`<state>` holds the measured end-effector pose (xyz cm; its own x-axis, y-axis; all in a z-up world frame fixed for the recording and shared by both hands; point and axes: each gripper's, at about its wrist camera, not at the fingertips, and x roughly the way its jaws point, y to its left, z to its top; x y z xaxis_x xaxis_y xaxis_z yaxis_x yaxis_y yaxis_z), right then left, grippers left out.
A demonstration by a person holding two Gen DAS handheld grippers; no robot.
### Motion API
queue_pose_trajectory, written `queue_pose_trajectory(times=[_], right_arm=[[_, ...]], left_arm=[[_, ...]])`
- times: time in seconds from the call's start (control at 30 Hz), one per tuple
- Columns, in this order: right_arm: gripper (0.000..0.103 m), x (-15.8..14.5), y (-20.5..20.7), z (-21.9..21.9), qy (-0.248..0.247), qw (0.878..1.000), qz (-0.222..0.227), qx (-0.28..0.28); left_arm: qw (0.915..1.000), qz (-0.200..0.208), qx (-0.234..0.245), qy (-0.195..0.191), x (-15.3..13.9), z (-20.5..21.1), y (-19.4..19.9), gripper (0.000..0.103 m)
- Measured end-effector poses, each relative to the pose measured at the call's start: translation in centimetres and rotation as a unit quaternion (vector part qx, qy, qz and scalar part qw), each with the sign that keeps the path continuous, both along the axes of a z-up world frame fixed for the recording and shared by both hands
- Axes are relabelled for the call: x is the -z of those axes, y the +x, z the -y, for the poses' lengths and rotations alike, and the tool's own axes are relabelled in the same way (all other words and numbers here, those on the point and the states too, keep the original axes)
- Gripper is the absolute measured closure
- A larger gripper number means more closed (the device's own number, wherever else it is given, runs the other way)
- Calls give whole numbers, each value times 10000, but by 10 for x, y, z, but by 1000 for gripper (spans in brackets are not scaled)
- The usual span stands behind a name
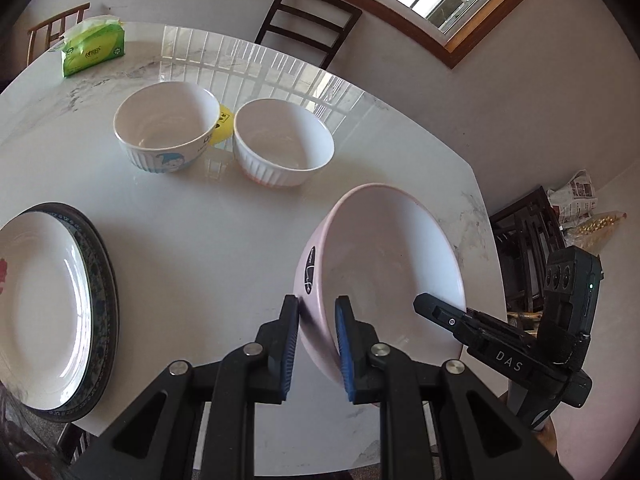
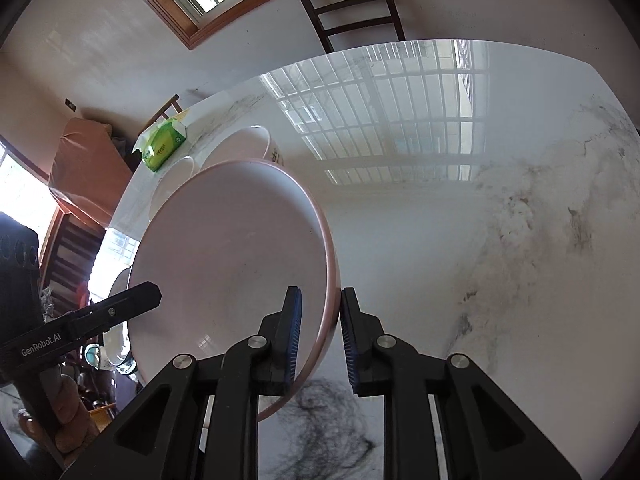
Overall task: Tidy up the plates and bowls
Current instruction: 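Carry the pink bowl with the left gripper toward the plate stack while the right gripper opens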
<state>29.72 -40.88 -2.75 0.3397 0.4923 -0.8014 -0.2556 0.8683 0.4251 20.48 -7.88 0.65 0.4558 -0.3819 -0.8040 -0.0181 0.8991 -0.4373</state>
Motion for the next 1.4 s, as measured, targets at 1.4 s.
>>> queue_pose_trajectory(times=[1.4], right_arm=[[75,35,-106,-95,248,9974,-320,-603]], left_arm=[[9984,-292,-410,248,40,-76,-77,84]])
